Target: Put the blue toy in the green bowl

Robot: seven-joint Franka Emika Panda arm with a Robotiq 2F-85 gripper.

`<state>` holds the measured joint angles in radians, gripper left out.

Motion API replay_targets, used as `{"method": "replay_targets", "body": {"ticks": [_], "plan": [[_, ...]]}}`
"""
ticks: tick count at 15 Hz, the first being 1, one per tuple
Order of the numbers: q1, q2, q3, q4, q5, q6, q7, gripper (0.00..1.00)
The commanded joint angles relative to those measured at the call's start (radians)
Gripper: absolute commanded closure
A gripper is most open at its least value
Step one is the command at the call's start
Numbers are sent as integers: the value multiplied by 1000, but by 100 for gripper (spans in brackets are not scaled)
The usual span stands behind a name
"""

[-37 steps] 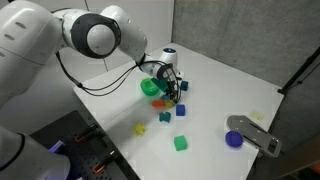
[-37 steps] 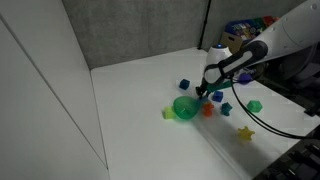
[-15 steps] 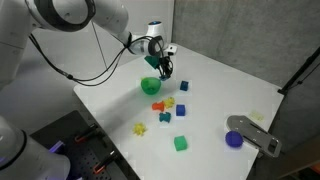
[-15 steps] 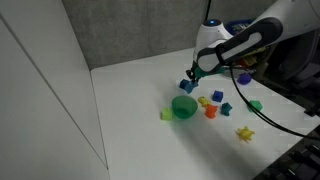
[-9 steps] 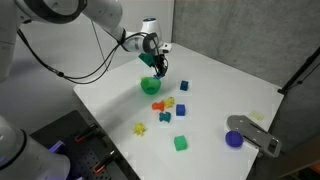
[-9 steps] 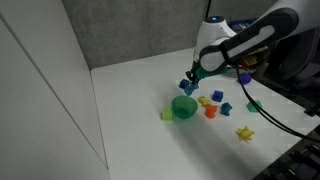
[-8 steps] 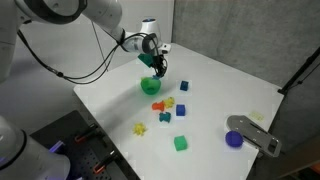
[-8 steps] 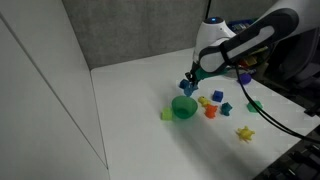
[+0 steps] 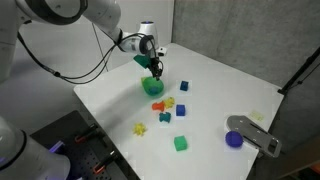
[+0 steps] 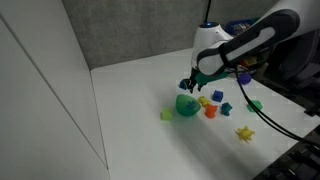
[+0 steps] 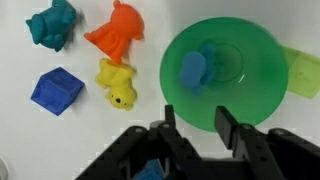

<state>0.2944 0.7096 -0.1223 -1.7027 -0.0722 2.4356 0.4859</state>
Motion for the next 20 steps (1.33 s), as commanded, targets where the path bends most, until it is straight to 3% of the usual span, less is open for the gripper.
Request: {"method": "replay_targets", "body": {"ticks": [1, 4, 20], "plan": [[-14, -49, 17, -26, -14, -55, -26, 20], [-10, -88, 20, -47, -21, -94, -30, 1], [-58, -396, 80, -222, -31, -243, -89, 0]]}}
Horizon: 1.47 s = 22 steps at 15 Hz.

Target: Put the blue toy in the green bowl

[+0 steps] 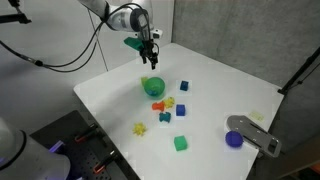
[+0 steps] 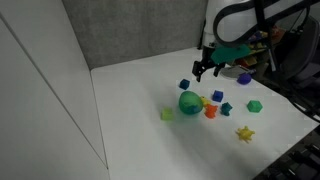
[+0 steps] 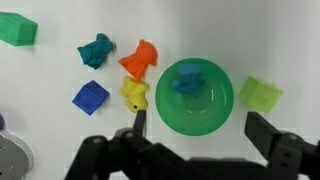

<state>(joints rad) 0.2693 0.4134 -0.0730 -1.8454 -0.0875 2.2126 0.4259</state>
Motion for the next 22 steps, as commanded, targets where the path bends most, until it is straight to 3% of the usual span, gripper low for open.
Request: {"method": "replay_targets", "body": {"ticks": [1, 8, 18, 22], "plan": [[-40, -124, 36, -95, -14, -23, -33, 0], [-92, -280, 74, -201, 3, -31, -64, 0], [-165, -439, 97, -296, 61, -48, -231, 0], [-173, -419, 102, -282, 41, -31, -203, 0]]}}
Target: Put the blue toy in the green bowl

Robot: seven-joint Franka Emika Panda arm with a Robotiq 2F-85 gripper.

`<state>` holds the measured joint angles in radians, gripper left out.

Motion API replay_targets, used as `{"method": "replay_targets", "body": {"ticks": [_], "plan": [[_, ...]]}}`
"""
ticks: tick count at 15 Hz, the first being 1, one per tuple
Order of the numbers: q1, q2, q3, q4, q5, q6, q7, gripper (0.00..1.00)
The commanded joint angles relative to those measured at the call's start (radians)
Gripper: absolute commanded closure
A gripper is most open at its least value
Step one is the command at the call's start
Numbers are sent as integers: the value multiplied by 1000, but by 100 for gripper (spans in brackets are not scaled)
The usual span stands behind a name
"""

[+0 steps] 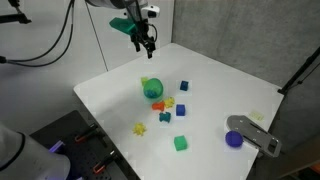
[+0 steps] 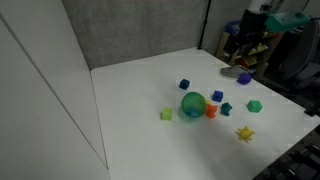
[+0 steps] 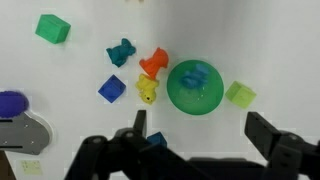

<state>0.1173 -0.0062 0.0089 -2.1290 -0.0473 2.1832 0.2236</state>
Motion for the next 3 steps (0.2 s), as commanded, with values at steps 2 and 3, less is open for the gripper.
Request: {"method": "replay_targets", "body": {"ticks": [2, 3], "plan": [[-21, 0, 22, 0, 0, -2, 0, 0], [-21, 2, 22, 0, 0, -2, 0, 0]]}}
